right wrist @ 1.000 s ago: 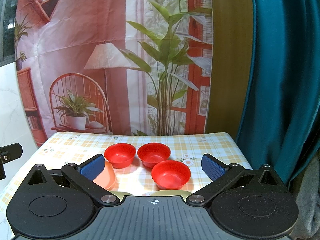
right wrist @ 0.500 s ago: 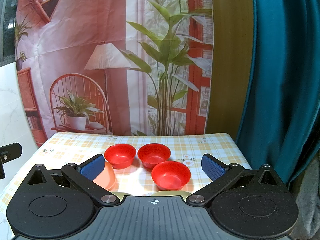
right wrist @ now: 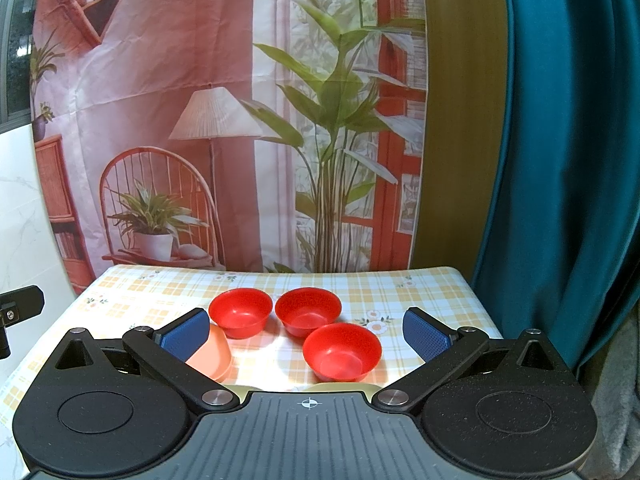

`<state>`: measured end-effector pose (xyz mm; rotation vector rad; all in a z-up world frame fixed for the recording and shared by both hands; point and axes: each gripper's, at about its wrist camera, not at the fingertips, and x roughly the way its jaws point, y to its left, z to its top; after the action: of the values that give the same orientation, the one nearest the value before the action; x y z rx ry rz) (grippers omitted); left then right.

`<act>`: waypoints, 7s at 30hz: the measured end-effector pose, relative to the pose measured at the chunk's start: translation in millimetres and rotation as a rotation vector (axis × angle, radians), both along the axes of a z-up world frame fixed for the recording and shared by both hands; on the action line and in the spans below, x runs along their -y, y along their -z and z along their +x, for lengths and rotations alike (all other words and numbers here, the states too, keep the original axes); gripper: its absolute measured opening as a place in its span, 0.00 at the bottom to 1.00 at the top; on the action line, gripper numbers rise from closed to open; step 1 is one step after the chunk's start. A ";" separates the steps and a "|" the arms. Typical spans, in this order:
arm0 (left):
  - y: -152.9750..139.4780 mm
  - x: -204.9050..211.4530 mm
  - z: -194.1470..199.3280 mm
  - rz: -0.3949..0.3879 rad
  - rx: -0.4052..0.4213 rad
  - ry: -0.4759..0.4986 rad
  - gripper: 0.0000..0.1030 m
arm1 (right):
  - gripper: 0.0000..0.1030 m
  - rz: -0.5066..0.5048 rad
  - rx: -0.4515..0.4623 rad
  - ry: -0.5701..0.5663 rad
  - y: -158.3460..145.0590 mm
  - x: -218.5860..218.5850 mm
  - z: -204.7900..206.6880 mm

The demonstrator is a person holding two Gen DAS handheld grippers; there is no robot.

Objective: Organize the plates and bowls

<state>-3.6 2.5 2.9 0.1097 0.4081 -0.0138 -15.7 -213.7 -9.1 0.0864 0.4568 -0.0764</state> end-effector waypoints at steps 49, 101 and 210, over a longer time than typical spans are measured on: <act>49.9 -12.7 56.2 -0.020 -0.111 -0.022 1.00 | 1.00 0.116 -0.010 -0.051 67.6 14.0 58.9; 190.0 -18.1 98.5 -0.187 -0.530 0.156 0.42 | 0.36 0.171 -0.358 -0.247 176.4 -29.4 82.4; 194.4 -54.0 206.2 -0.189 -0.547 0.089 0.20 | 0.08 0.045 -0.391 -0.433 182.9 -83.9 266.9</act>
<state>202.7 56.5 -191.5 -0.0663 0.9456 -0.1721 251.2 -129.8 -192.0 0.0142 0.8589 0.3485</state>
